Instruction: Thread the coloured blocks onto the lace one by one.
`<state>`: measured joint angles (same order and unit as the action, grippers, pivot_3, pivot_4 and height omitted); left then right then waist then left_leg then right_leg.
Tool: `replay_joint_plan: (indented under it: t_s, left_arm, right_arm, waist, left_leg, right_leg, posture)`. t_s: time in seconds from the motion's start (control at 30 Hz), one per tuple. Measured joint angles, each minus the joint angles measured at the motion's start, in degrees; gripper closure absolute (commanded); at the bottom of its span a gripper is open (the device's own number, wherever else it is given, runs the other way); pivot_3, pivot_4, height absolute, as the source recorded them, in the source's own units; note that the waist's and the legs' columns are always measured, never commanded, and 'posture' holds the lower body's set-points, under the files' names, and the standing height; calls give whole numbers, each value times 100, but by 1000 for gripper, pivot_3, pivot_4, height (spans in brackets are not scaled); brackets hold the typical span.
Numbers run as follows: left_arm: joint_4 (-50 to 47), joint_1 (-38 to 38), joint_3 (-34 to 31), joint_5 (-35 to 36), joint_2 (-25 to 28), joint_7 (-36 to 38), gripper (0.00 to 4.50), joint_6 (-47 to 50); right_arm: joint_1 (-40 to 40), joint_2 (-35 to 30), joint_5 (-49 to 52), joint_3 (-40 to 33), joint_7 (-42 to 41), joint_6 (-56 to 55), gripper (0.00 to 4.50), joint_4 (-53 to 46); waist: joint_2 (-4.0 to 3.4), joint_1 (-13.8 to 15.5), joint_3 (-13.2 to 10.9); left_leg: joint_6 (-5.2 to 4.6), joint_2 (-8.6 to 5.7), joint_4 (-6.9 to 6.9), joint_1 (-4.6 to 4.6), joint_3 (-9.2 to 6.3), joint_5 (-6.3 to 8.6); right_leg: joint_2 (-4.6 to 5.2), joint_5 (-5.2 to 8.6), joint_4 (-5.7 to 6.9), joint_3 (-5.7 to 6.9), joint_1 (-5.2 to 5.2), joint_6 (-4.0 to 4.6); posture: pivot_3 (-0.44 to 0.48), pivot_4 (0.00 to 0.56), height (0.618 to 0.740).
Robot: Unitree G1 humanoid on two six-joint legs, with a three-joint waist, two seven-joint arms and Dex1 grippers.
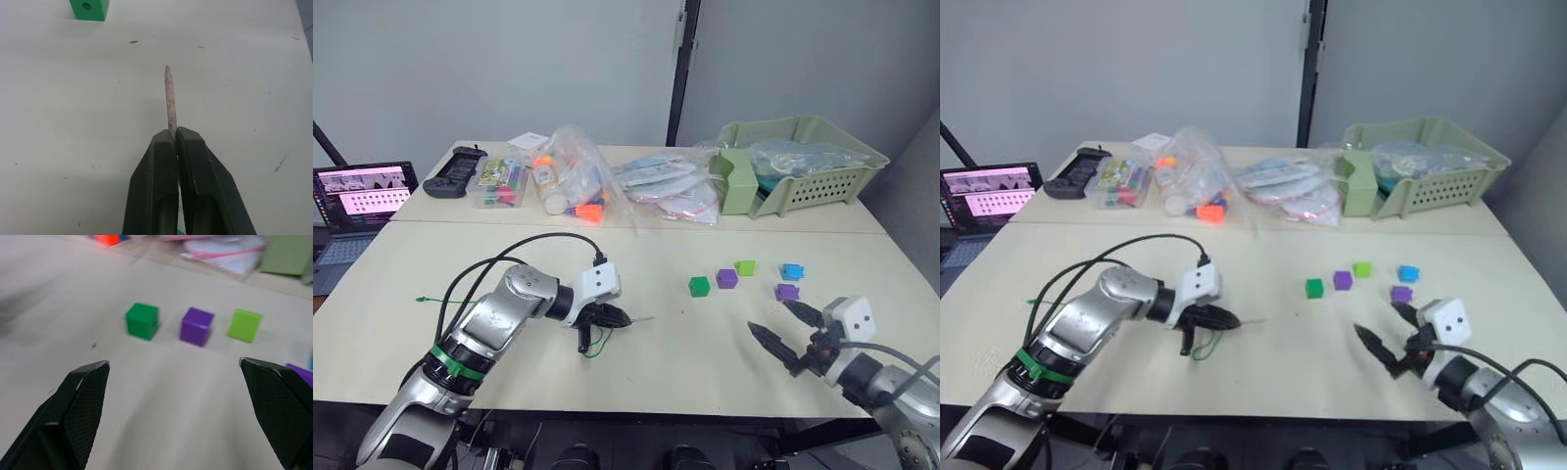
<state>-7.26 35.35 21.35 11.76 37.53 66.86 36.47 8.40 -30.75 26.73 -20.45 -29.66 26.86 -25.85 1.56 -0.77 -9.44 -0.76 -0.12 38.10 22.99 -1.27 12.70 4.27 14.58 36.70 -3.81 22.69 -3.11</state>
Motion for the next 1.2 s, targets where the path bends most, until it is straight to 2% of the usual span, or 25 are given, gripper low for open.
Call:
replay_joint_plan:
  t_s: [0.13, 0.27, 0.43, 0.67, 1.03, 1.13, 1.2]
  left_arm:
    - [-367, -46, -68, 123, 204, 81, 4463, 161]
    - [-608, -151, -119, 216, 278, 44, 4463, 364]
    - [-788, -271, -142, 293, 301, -99, 4463, 507]
    - [-924, -382, -167, 374, 305, -251, 4463, 618]
    - [-1107, -448, -169, 437, 331, -368, 4463, 758]
    - [-1134, -452, -169, 439, 333, -382, 4500, 777]
    - [-1145, -453, -169, 440, 333, -390, 4500, 799]
  right_arm:
    - [-686, 321, -537, 147, 1246, 613, 0, 155]
    - [-1394, 525, -736, 214, 1888, 1109, 0, 517]
    - [-2734, 586, -868, 133, 2522, 1649, 0, 1503]
    - [-3908, 48, -977, 123, 2525, 2400, 0, 3049]
    - [-4701, -146, -1254, 442, 1975, 2070, 0, 5062]
    - [-4825, -146, -1309, 456, 1901, 1844, 765, 5389]
    - [-4870, -146, -1334, 462, 1847, 1712, 1428, 5553]
  waist:
    - [-6, 0, 2]
    - [-8, -5, 1]
    - [-8, -15, 0]
    - [-8, -16, -1]
    - [-8, -111, -1]
    - [-8, -127, -1]
    - [-8, -137, -1]
  left_leg:
    - [0, -2, 0, 32, 5, -1]
    - [0, -5, 0, 37, 6, -1]
    - [-1, -4, 0, 35, 6, -1]
    - [-1, -8, -3, 40, 8, -1]
    - [-1, -7, -9, 39, 8, -1]
    - [-1, -8, -10, 39, 7, -1]
    - [-1, -7, -10, 39, 6, -1]
  right_leg:
    - [-2, -1, 15, -7, 45, 2]
    - [1, -2, 15, -8, 50, 3]
    - [-4, -2, 16, -9, 49, 3]
    - [2, -3, 14, -9, 50, 3]
    - [-3, -4, 13, -10, 52, 4]
    - [-1, -4, 14, -10, 51, 3]
    - [-1, -4, 14, -10, 51, 3]
  posture:
    - [0, 150, 740]
    - [0, 150, 740]
    - [0, 150, 740]
    - [0, 150, 740]
    - [0, 150, 740]
    - [0, 150, 740]
    - [0, 150, 740]
